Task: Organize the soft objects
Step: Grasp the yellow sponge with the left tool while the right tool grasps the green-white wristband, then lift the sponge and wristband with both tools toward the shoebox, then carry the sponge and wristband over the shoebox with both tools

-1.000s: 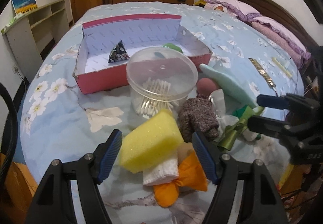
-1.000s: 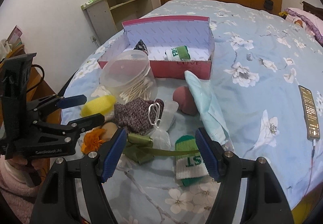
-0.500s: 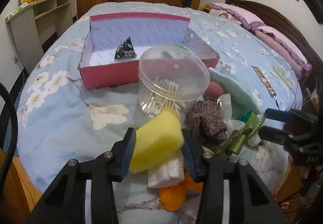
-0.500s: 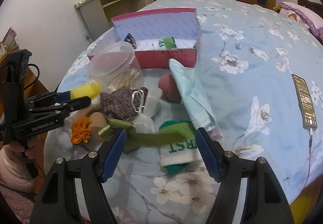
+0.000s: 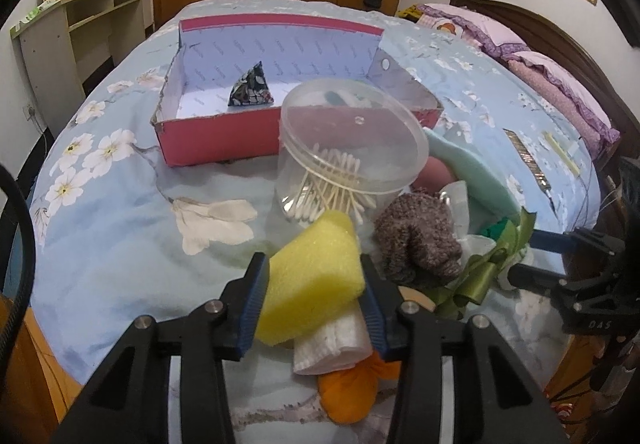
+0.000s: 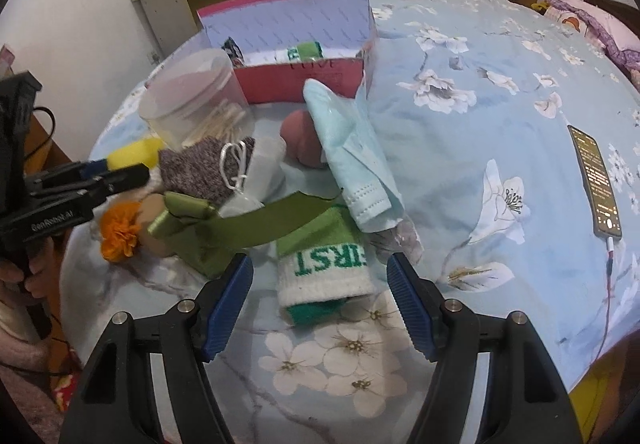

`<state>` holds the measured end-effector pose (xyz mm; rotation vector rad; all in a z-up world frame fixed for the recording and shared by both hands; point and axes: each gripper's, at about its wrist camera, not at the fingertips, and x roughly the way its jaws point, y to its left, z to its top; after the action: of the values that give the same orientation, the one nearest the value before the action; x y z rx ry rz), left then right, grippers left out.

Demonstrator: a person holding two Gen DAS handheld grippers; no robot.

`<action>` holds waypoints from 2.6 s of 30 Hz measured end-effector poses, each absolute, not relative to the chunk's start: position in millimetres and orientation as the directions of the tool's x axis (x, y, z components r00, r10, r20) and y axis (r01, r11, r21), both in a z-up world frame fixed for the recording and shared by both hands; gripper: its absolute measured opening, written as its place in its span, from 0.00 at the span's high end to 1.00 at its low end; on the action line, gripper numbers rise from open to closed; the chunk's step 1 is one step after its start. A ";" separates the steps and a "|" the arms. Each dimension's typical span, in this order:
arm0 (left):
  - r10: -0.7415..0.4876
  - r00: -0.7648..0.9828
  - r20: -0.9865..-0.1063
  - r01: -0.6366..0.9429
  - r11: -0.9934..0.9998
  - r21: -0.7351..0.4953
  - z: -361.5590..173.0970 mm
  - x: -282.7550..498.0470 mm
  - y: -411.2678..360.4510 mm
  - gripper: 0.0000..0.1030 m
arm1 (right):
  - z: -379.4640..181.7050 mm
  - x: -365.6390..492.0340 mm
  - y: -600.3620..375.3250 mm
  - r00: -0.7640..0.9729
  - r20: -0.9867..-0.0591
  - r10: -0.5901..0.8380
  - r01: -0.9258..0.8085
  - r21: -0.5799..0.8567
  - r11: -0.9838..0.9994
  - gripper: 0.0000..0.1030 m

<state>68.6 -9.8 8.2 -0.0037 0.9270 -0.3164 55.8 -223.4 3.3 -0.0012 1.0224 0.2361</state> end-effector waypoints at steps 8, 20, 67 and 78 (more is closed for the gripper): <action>-0.263 0.560 -0.786 0.250 0.958 -0.143 3.9 69.5 -7.2 0.55 | -15.7 68.0 -225.1 0.466 -0.867 0.175 -0.182 0.099 0.978 0.44; -0.294 0.581 -0.759 0.254 0.952 -0.174 17.0 57.9 2.0 0.65 | -14.0 63.8 -228.0 0.476 -0.853 0.215 -0.184 0.143 0.973 0.66; -0.204 0.686 -0.698 0.208 0.975 -0.081 71.8 56.4 25.7 0.69 | 68.1 60.2 -208.4 0.598 -0.757 0.263 -0.314 0.081 0.946 0.69; -0.178 0.712 -0.679 0.208 0.977 -0.039 88.7 89.8 26.7 0.69 | 83.2 101.0 -203.8 0.620 -0.741 0.257 -0.313 0.066 0.947 0.69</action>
<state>89.8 26.7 88.7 0.0412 0.7479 -0.2140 101.0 -203.8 83.2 -0.0724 0.8400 0.3280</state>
